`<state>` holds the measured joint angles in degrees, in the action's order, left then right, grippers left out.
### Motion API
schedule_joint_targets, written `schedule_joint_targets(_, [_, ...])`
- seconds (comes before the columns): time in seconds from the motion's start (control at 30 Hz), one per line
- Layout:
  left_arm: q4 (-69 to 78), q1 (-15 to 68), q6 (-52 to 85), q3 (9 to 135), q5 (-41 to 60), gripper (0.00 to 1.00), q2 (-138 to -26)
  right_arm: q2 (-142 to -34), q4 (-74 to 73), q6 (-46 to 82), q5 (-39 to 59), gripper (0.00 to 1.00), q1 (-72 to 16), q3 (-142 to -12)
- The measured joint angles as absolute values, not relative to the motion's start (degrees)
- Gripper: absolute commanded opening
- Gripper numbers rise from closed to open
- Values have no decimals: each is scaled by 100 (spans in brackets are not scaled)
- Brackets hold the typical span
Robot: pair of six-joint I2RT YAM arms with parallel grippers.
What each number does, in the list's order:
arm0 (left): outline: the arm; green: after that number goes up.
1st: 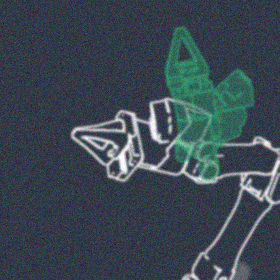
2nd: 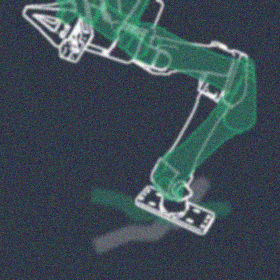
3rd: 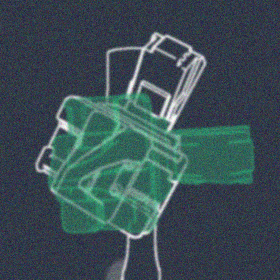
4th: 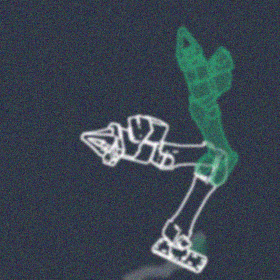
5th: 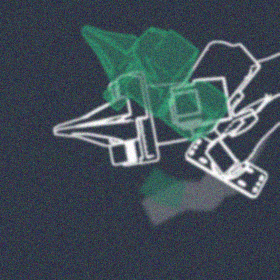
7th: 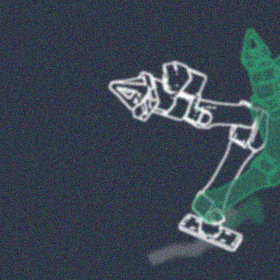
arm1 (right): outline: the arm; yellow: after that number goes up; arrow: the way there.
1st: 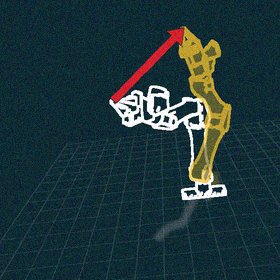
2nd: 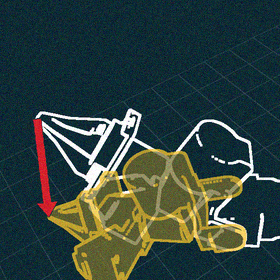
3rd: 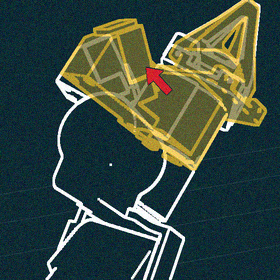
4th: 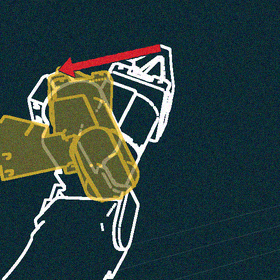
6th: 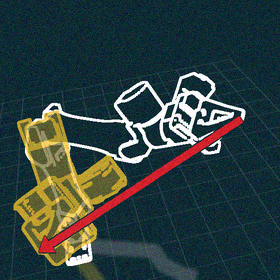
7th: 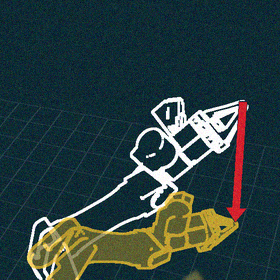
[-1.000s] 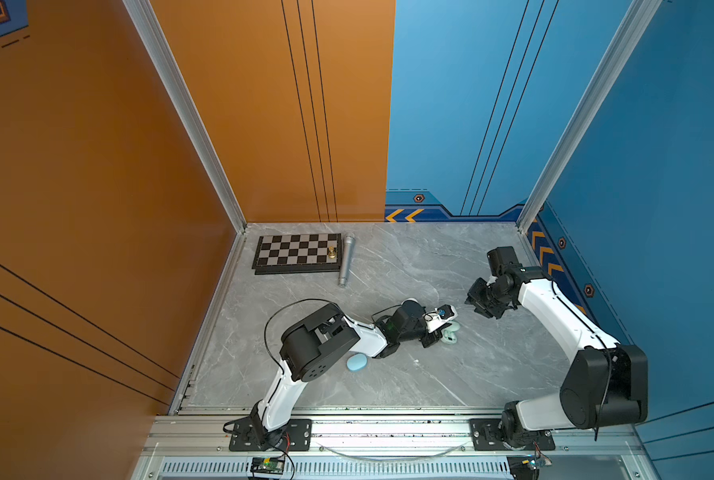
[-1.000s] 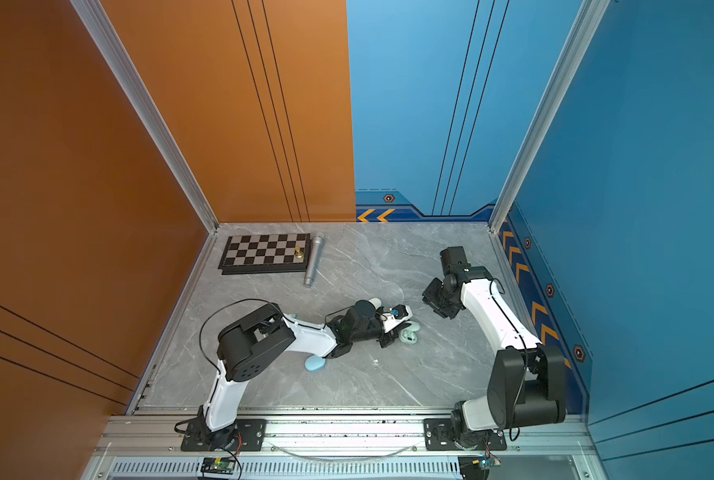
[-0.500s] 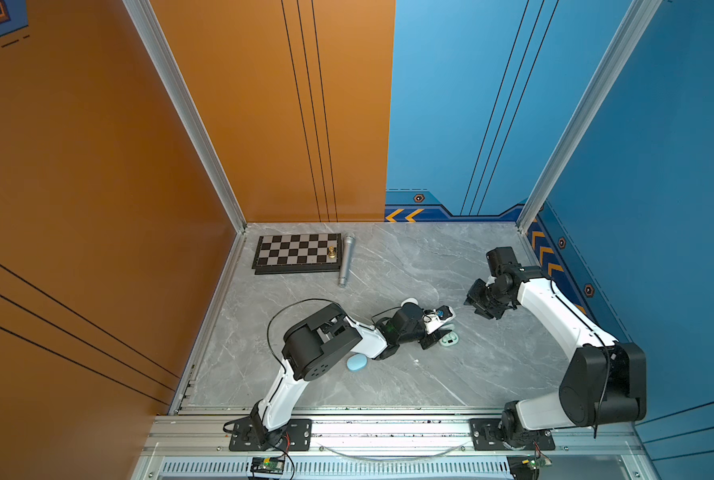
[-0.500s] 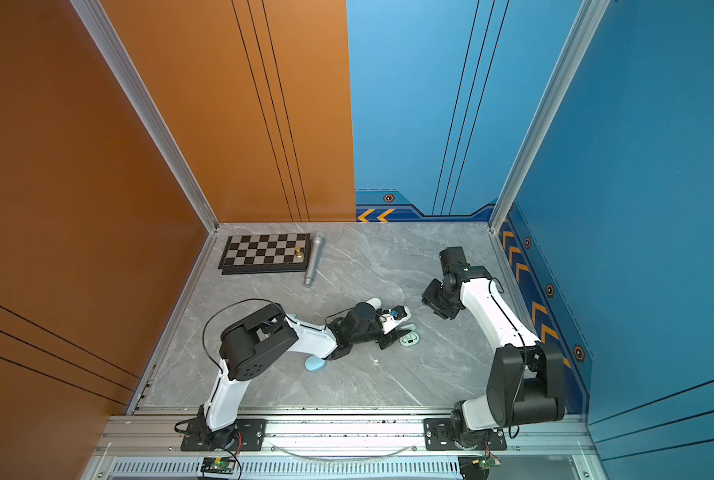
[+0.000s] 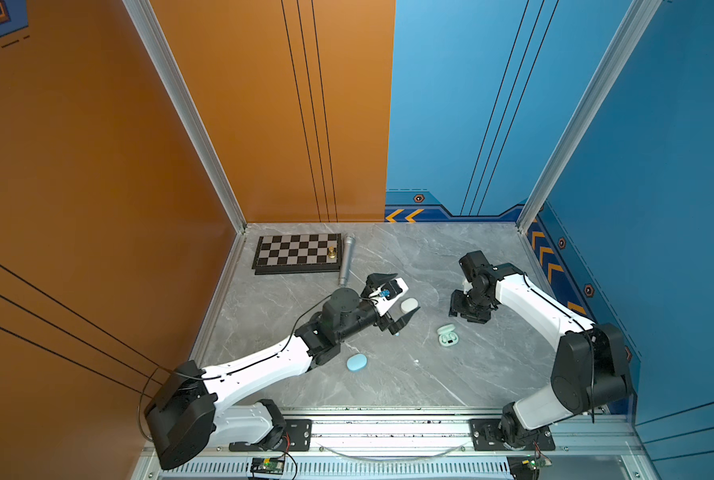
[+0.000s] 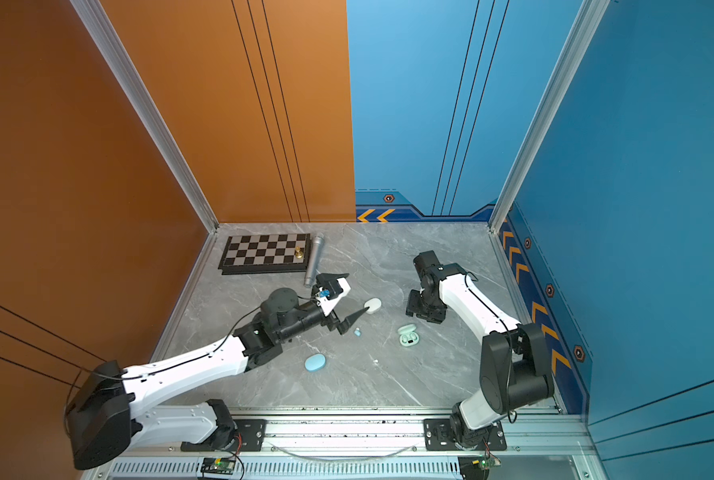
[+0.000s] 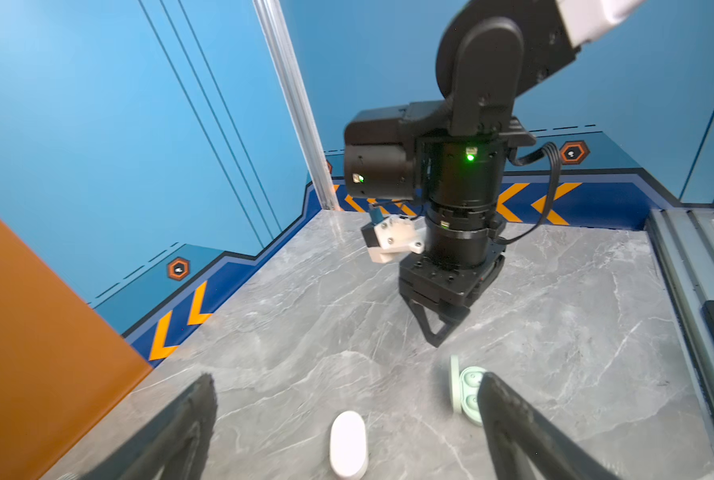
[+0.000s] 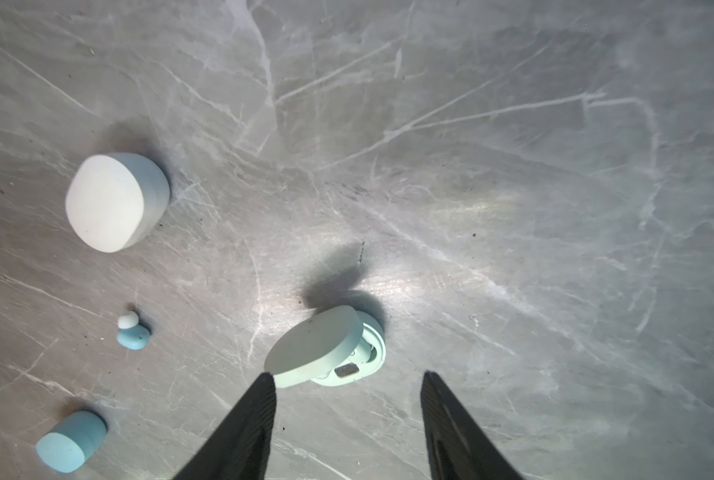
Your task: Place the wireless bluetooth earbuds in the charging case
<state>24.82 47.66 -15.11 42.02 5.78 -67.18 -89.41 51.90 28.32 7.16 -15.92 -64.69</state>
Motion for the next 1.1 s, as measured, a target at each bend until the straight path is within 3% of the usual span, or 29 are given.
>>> schedule_joint_targets(0.27, [965, 3736, -1520, 4051, 569, 98, -5828, -9030, 5078, 2939, 725, 56, -2001, -5951])
schedule_joint_targets(0.63, [609, 3251, -1389, 4056, 451, 98, -5861, -8552, 5046, 2985, 722, 57, -2021, -6014])
schedule_joint_targets(0.83, [534, 3225, -1339, 4117, 504, 98, -6058, -8729, 4982, 2851, 716, 57, -1492, -6554])
schedule_joint_targets(1.1, [434, 3225, -1212, 4206, 626, 98, -6045, -9904, 4954, 2781, 419, 56, -849, -6777])
